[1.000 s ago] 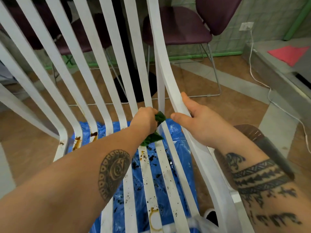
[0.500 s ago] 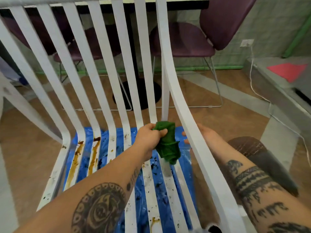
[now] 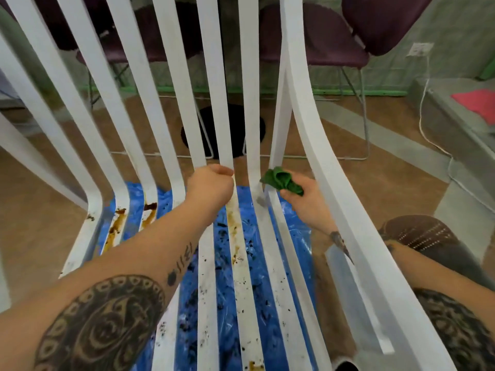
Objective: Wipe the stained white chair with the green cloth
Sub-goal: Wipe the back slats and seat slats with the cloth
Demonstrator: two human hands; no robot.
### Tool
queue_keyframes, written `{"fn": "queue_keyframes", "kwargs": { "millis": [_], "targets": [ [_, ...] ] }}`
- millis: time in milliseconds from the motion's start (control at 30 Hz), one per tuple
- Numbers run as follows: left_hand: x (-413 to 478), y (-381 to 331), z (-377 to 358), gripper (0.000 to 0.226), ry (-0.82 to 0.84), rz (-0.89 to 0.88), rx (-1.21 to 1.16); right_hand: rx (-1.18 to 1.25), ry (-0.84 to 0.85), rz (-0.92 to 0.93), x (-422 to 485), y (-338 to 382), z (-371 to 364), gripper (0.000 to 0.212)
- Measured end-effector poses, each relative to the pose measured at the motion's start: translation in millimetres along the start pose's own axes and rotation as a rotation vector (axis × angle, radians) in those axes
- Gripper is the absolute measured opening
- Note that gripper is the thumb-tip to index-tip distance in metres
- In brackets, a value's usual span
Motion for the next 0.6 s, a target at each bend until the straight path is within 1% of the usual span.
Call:
{"fn": "queue_keyframes", "kwargs": {
  "millis": [33, 100, 133, 167, 200, 267, 333, 433, 467, 533, 600],
  "targets": [
    [3.4, 3.3, -2.0, 0.032, 0.002, -0.05, 0.172, 0.011, 0.072, -0.041, 1.8, -3.3, -9.6, 0.045],
    [5.2, 12.7, -2.6, 0.039, 0.001, -0.088, 0.423, -0.115, 0.207, -0.056, 1.6, -8.8, -26.7, 0.046],
    [5.4, 21.2, -5.2, 0.043, 0.012, -0.097, 0.509, -0.178, 0.26, -0.058, -1.4, -9.2, -33.4, 0.046],
    [6.1, 27.2, -9.6, 0.046, 0.025, -0.114, 0.577, -0.181, 0.288, -0.068, -5.6, -10.0, -39.1, 0.046],
    [5.4, 31.9, -12.4, 0.049, 0.037, -0.109, 0.617, -0.192, 0.277, -0.056, -6.2, -11.2, -41.5, 0.046],
    [3.6, 40.8, -13.7, 0.054, 0.037, -0.109, 0.643, -0.232, 0.258, -0.014, -11.3, -9.7, -40.8, 0.044],
    [-0.9, 46.7, -13.0, 0.055, 0.037, -0.129, 0.649, -0.285, 0.277, 0.033, -19.6, -7.3, -37.9, 0.043],
    [-7.5, 56.0, -11.4, 0.054, -0.003, -0.14, 0.603, -0.358, 0.365, 0.071, -31.8, -3.1, -32.9, 0.038],
    [-10.5, 59.5, -10.1, 0.054, -0.009, -0.138, 0.597, -0.381, 0.371, 0.086, -30.8, -0.8, -29.7, 0.036],
    [-20.7, 65.1, -6.2, 0.053, -0.015, -0.124, 0.629, -0.39, 0.344, 0.075, -23.0, 1.9, -23.2, 0.034],
    [-33.3, 70.0, 3.4, 0.053, -0.039, -0.111, 0.697, -0.337, 0.293, 0.075, -19.2, 6.8, -24.0, 0.035]
  ]
}}
Point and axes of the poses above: each hand's wrist, its own x-axis towards the middle knuckle, its own z-axis out of the back of the hand, y = z × x, the point moved 7 cm from there along x, towards the middle knuckle, and after that the axes turned 9 degrees about x, right-handed, at the moved point
